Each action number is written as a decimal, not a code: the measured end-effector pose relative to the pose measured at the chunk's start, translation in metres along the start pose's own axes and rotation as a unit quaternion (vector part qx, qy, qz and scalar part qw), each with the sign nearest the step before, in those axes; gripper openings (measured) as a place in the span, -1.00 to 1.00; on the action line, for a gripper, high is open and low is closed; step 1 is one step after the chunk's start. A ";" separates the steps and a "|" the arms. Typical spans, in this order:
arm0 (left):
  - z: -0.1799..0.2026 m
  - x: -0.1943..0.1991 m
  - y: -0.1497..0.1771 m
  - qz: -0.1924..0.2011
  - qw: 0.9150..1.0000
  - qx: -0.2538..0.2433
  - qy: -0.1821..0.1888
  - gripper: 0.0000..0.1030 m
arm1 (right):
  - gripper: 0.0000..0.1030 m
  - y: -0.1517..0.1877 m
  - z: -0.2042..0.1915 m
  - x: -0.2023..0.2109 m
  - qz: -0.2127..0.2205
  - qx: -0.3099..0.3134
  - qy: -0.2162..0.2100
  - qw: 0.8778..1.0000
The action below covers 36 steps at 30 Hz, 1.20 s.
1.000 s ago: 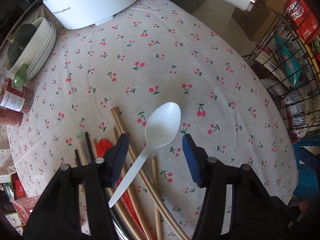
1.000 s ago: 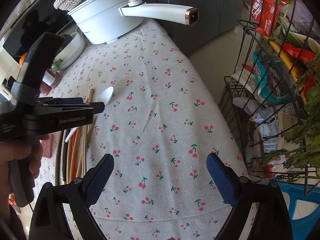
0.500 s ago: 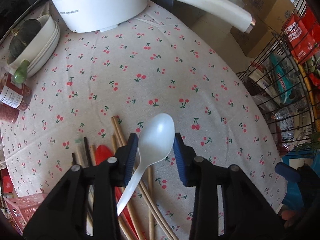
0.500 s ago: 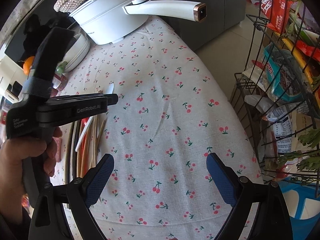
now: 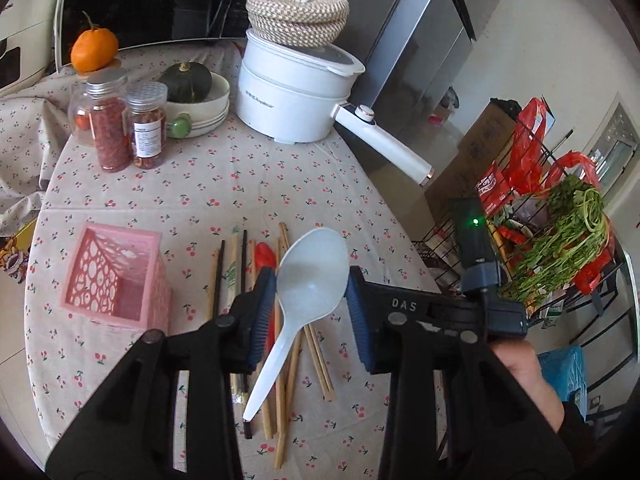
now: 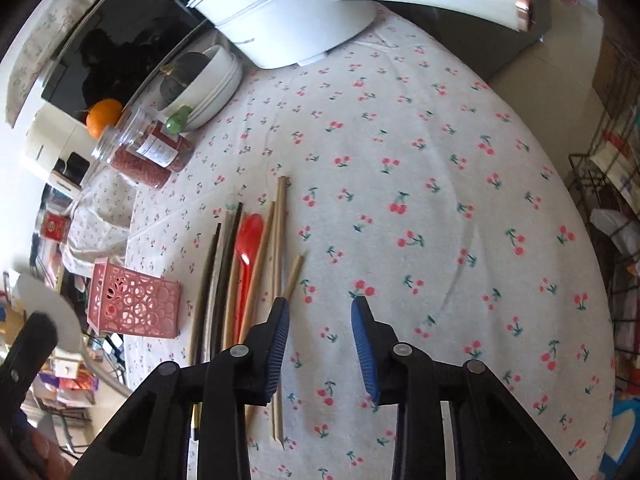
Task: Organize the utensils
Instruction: 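Lift the white spoon with the left tool while the right tool grasps a wooden chopstick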
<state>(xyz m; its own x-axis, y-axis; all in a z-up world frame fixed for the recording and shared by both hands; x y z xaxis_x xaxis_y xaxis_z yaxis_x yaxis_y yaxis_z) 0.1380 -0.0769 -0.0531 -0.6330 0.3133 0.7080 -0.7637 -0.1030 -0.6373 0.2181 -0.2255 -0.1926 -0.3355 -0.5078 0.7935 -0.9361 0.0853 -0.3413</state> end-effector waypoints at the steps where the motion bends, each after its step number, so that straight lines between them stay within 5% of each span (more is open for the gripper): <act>1: -0.006 0.007 0.002 0.017 1.000 0.003 0.003 -0.26 | -0.50 -0.003 -0.007 -0.004 0.002 0.007 -0.004 1.000; 11: -0.047 0.036 0.002 0.038 0.999 0.033 0.012 -0.26 | -0.73 -0.024 -0.034 -0.046 0.003 0.045 0.013 0.999; 19: -0.063 0.052 0.001 0.057 0.997 0.043 0.014 -0.26 | -0.79 -0.025 -0.036 -0.074 -0.008 0.082 0.106 0.991; 22: -0.068 0.064 -0.008 0.088 0.995 0.048 0.014 -0.26 | -0.82 -0.024 -0.038 -0.072 0.001 0.075 0.106 0.992; 30: -0.094 0.103 -0.046 0.246 0.966 0.073 -0.009 -0.26 | -0.83 -0.024 -0.072 -0.025 0.072 0.110 0.075 0.988; 36: -0.113 0.084 -0.060 0.290 0.954 0.074 -0.031 -0.25 | -0.83 -0.016 -0.091 0.005 0.110 0.140 0.058 0.982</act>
<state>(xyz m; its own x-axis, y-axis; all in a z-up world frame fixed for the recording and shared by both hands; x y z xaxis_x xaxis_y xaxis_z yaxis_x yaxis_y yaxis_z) 0.1452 0.0623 0.0099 -0.9570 0.1068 0.2697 -0.2900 -0.3755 -0.8803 0.2213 -0.1513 -0.1372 -0.5510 -0.4012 0.7317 -0.7793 -0.0662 -0.6232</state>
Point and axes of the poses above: each gripper's, at about its wrist camera, not at the fingertips, and x roughly against the way its jaws point, z to its right, y to its underside, the point moved 7 cm from there along -x, roughly the way its jaws point, and after that the axes turned 4 degrees about -y, right-handed, at the moved point
